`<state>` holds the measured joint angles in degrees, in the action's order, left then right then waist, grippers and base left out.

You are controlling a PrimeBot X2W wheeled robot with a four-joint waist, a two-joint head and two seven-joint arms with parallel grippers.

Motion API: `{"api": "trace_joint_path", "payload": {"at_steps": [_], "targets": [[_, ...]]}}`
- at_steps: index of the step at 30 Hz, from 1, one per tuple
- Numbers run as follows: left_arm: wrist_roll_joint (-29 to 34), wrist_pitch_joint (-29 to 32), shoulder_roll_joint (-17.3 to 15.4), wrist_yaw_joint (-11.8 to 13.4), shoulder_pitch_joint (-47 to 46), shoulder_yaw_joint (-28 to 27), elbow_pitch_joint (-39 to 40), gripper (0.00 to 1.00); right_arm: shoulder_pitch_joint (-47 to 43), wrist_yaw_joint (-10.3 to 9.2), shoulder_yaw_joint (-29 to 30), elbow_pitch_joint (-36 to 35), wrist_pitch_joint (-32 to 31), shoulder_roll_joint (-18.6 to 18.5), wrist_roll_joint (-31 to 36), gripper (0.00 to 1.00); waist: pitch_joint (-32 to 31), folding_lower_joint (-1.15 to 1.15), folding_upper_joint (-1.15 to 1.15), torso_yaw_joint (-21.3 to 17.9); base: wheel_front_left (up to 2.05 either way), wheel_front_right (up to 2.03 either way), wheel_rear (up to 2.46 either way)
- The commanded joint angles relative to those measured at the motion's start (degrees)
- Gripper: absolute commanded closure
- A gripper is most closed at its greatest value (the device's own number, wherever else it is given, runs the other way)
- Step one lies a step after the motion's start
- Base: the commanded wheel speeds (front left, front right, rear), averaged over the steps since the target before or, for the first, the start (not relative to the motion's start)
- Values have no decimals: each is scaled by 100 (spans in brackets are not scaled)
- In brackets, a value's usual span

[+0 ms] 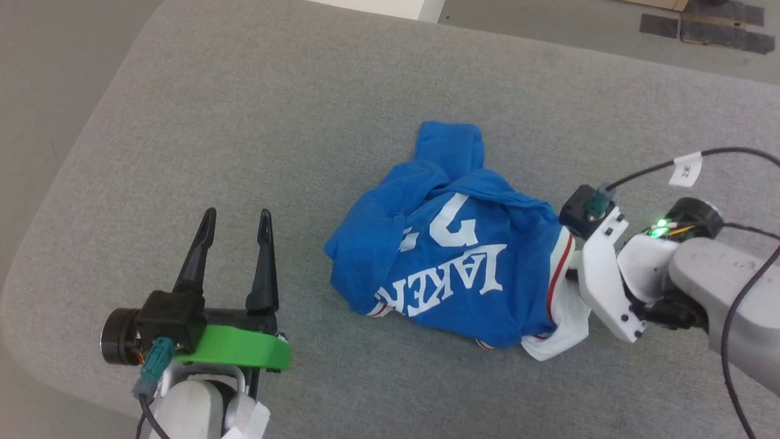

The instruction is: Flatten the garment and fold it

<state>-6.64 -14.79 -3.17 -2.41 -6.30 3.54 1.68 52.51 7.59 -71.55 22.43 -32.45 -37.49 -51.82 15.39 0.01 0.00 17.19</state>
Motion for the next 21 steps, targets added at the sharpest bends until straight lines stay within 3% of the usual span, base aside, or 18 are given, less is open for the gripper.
{"api": "trace_joint_path", "payload": {"at_steps": [1, 5, 11, 16, 21], "targets": [[24, -21, 29, -4, 23, -44, -27, 0, -106, -10, -142, 72, 196, 67, 19, 100, -236, -1, 0, -226, 0, 0, 0], [121, -21, 29, -56, 167, -147, -42, 0, 86, -10, -138, -161, 956, -210, 199, 100, -477, -1, 0, -476, 0, 0, 0], [222, -21, 29, -114, 343, -321, 5, 0, 70, -10, 296, -734, 1735, -977, 98, 100, -655, -1, 0, -932, 0, 0, 0], [280, -21, 29, -156, 403, -314, 24, 0, -360, -10, 926, -993, 1893, -1760, -85, 100, -671, -1, 0, -1239, 0, 0, 0], [296, -21, 29, -170, 383, -284, 29, 0, -1109, -10, 1364, -882, 1799, -2239, -270, 100, -644, -1, 0, -1398, 0, 0, 0]]}}
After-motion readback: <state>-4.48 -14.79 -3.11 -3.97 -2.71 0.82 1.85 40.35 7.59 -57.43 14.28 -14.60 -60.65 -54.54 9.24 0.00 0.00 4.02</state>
